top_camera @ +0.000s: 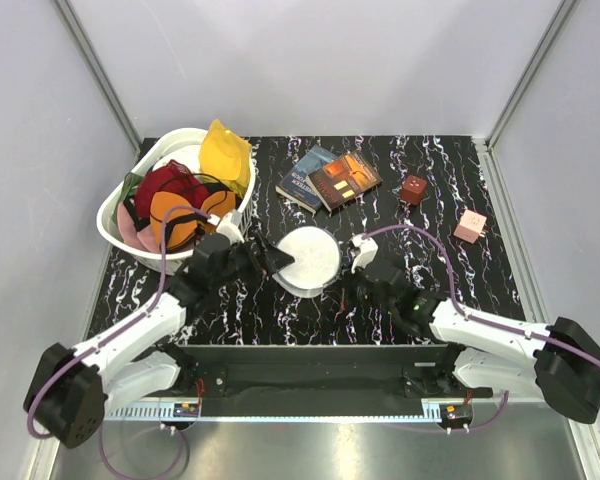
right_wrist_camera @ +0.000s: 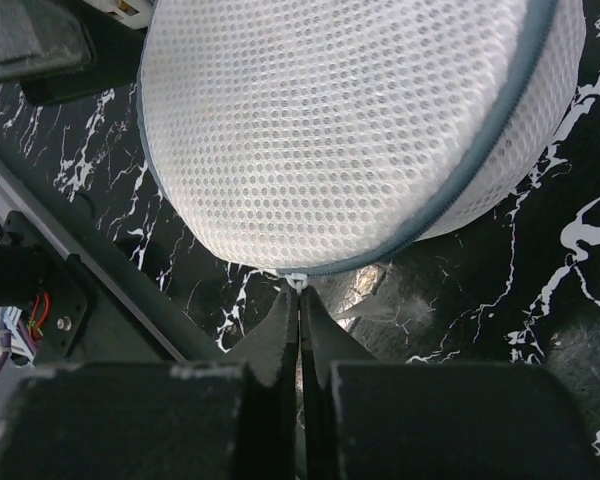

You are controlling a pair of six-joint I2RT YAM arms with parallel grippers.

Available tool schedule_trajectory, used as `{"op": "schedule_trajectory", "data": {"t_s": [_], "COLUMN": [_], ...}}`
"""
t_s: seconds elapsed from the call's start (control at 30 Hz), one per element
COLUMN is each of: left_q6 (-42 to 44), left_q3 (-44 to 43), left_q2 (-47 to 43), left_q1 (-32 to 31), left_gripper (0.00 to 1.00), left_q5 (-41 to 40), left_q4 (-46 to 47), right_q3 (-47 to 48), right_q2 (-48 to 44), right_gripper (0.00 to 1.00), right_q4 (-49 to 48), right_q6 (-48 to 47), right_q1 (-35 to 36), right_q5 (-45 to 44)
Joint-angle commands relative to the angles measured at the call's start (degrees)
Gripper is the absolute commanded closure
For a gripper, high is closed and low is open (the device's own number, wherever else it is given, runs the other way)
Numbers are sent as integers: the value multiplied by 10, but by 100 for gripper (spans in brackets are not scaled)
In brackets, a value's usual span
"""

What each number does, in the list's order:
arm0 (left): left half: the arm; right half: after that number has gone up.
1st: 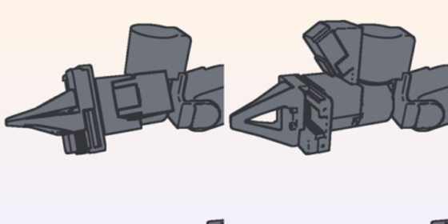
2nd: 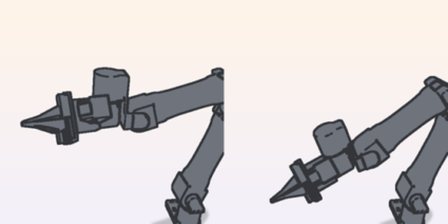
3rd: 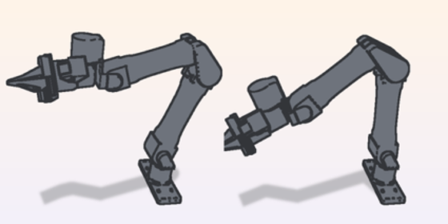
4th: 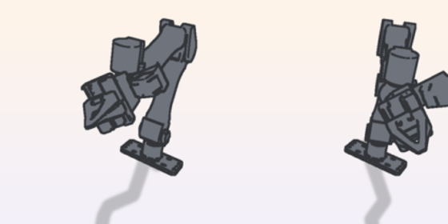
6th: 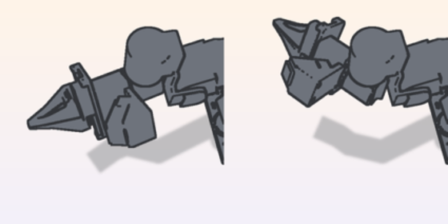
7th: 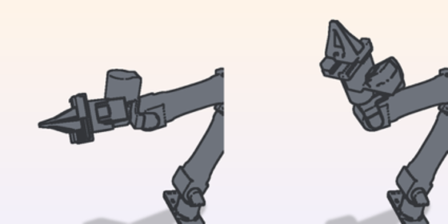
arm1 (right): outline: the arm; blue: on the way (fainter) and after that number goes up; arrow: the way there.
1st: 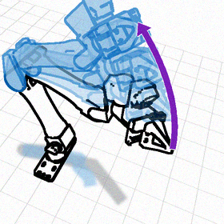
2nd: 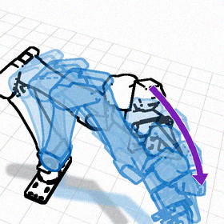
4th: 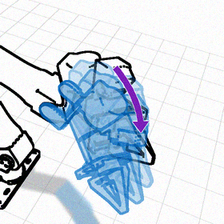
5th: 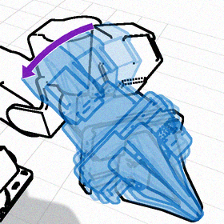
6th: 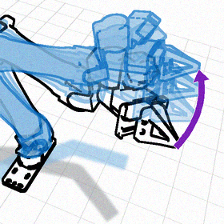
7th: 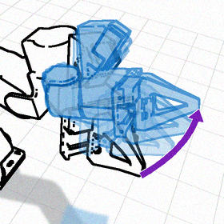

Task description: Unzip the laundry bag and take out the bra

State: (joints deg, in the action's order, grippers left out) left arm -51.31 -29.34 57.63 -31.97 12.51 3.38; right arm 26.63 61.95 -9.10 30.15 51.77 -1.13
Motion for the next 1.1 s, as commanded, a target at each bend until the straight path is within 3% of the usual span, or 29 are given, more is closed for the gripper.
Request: {"op": "schedule_trajectory", "data": {"t_s": [0.0,0.3,0.47,0.73,0.83,1.07], "left_q6": [12,-56,-92,-110,-114,-116], "left_q3": [37,94,133,140,140,142], "left_q2": [-54,-106,-135,-111,-111,-110], "left_q1": [-25,-117,-132,-140,-140,-140], "left_gripper": [12,14,14,19,25,55], "left_q5": [-40,-90,-115,-144,-162,-186], "left_q4": [-25,-15,-2,42,49,48], "right_q3": [13,48,63,98,110,119], "right_q2": [-4,67,96,153,167,180], "right_gripper": [100,100,100,100,100,100], "right_q4": [-1,-11,-35,-62,-62,-60], "right_q6": [50,90,105,112,112,118], "right_q1": [16,75,109,156,168,185], "right_q5": [-37,-105,-121,-135,-143,-151]}}
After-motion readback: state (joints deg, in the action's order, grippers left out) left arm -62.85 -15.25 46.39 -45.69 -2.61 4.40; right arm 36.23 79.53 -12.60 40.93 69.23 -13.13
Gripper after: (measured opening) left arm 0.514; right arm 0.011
